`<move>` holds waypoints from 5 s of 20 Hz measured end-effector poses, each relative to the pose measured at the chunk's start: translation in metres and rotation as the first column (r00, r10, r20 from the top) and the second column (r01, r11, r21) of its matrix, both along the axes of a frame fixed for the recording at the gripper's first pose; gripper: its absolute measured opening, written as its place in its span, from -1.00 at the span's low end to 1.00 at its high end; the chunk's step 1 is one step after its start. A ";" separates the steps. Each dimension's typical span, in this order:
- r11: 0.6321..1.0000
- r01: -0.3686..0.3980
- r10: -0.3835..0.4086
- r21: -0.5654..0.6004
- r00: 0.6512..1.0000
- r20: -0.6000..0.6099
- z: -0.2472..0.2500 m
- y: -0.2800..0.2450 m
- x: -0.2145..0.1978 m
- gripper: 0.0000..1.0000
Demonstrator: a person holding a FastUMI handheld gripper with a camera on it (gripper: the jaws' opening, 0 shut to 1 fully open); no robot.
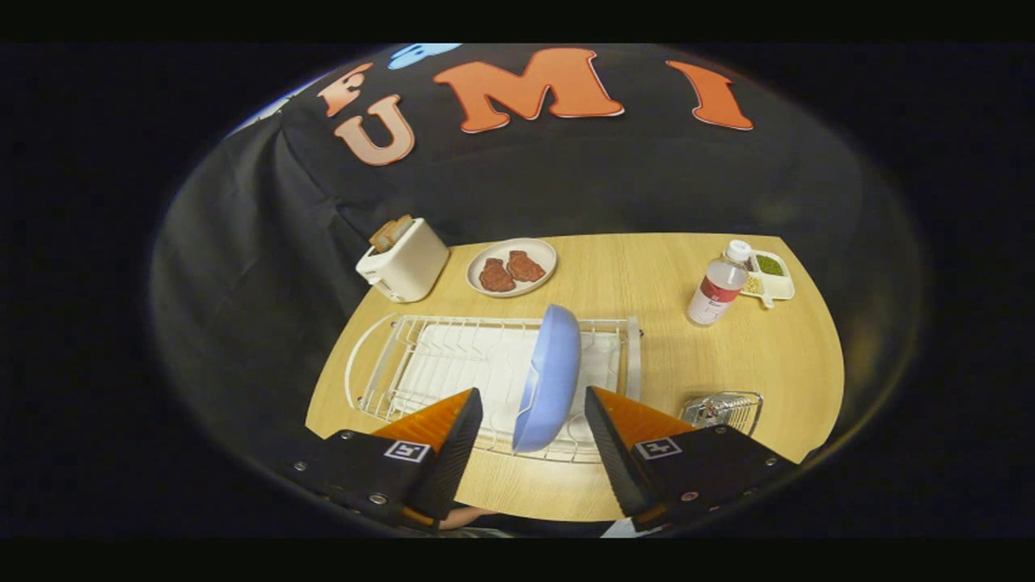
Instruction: Take the plate from the dish rack, then take the spoon from the basket and place it into the plate.
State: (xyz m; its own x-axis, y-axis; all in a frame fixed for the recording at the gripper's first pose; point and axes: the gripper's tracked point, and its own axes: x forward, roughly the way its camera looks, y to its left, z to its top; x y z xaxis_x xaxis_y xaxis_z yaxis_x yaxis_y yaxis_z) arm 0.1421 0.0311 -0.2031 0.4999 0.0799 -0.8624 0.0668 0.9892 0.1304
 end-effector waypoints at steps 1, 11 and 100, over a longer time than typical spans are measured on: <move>1.000 0.010 -0.011 -0.003 1.000 -0.021 -0.007 -0.001 0.002 0.50; 0.992 0.032 -0.053 -0.120 0.983 -0.174 -0.065 0.000 0.020 -0.09; 0.968 0.236 -0.161 -0.088 0.850 0.501 -0.058 -0.126 -0.179 0.78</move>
State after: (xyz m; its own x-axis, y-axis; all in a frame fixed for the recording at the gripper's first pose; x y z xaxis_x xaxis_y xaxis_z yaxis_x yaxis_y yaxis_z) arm -0.0372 -0.0947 -0.2616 0.8496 -0.1700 -0.4993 0.2287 0.9718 0.0583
